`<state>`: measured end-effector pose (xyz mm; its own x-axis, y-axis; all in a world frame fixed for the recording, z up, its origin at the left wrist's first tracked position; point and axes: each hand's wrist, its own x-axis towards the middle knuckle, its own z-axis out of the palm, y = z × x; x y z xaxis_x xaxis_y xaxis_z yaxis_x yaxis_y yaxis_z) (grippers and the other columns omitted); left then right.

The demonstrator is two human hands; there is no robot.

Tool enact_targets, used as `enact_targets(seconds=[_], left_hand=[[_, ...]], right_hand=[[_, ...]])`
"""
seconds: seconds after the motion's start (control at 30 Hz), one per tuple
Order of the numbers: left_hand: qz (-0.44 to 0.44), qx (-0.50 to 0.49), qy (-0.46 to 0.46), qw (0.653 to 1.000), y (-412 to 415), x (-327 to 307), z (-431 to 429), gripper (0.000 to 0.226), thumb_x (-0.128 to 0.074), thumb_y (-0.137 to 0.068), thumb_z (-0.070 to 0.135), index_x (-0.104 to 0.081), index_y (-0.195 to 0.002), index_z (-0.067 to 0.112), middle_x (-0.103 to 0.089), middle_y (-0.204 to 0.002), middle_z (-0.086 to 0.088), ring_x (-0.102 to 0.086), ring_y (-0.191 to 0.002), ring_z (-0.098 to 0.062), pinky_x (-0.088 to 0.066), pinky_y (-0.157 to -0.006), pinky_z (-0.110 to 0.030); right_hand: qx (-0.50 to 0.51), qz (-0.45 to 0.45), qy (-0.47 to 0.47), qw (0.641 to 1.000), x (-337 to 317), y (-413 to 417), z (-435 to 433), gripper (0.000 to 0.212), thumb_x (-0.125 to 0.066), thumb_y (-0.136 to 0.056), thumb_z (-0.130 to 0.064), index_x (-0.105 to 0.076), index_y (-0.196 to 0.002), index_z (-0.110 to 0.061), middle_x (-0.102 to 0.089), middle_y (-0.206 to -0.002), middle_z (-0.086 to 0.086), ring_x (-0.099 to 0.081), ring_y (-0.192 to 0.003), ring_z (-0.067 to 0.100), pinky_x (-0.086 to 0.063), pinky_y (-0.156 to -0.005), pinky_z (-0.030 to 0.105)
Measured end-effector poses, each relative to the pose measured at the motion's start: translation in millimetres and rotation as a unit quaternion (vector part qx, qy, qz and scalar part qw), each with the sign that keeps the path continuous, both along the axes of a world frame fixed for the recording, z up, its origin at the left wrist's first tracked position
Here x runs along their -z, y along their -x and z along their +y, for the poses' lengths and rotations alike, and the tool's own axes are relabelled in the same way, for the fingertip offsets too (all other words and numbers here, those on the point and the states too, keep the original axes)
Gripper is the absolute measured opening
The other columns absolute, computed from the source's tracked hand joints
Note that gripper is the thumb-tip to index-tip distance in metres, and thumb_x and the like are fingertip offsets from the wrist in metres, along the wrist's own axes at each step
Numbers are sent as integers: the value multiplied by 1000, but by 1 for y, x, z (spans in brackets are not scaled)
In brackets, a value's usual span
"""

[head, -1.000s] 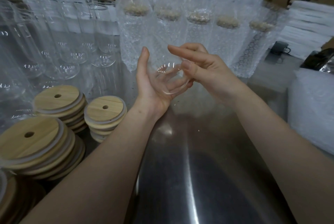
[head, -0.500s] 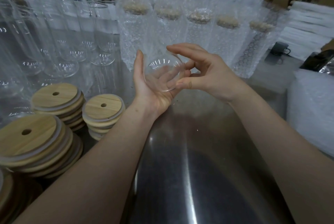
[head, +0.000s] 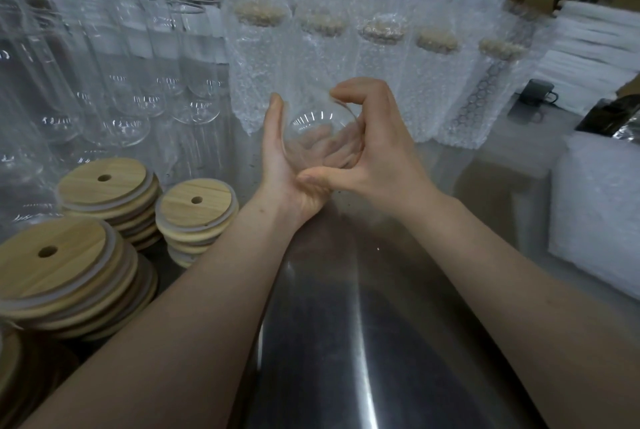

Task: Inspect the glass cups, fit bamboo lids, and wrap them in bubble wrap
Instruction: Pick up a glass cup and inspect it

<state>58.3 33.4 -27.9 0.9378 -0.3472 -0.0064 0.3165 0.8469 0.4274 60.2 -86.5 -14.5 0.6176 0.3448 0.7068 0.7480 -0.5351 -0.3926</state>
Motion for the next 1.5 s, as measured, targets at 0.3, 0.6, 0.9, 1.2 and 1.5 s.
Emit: enact_targets(seconds=[0.3, 0.6, 0.9, 1.2, 1.5], left_hand=[[-5, 41, -11, 999, 2, -5, -3, 94, -50, -85, 71, -30, -150, 6, -60, -122, -21, -64, -107, -33, -55, -82, -38], [-69, 24, -75, 994, -6, 4, -3, 86, -31, -90, 75, -53, -136, 5, -66, -112, -17, -67, -97, -26, -59, -74, -34], [-59, 10, -82, 995, -8, 7, -4, 88, -36, -88, 74, -54, -133, 0, -69, -106, -19, -69, -92, -27, -60, -73, -36], [-50, -18, -86, 995, -11, 11, -3, 92, -38, -87, 76, -44, -140, 0, -71, -103, -18, -72, -90, -28, -59, -70, -35], [-74, -46, -130, 988, -17, 15, -5, 75, -43, -86, 75, -64, -109, 7, -57, -135, -25, -62, -117, -37, -47, -100, -45]], right_hand=[[66, -52, -37, 996, -2, 12, 9, 89, -73, -60, -63, -52, -117, 1, -54, -122, 6, -39, -101, -9, -53, -71, 39], [89, -59, -39, 994, -2, 9, 8, 58, -51, -88, -47, -55, -117, 2, -62, -117, 9, -49, -104, 11, -49, -71, 38], [58, -95, -61, 992, -2, 0, -1, 42, -35, -100, -27, -61, -111, 4, -67, -111, 11, -58, -100, 14, -52, -75, 44], [27, -22, -97, 995, -3, 0, -3, 42, -36, -98, -34, -61, -113, -3, -60, -115, -8, -62, -98, 1, -53, -80, 38], [58, 28, -50, 997, -1, 4, 0, 65, -63, -66, -66, -38, -111, -26, -55, -125, -6, -55, -86, 1, -47, -76, 32]])
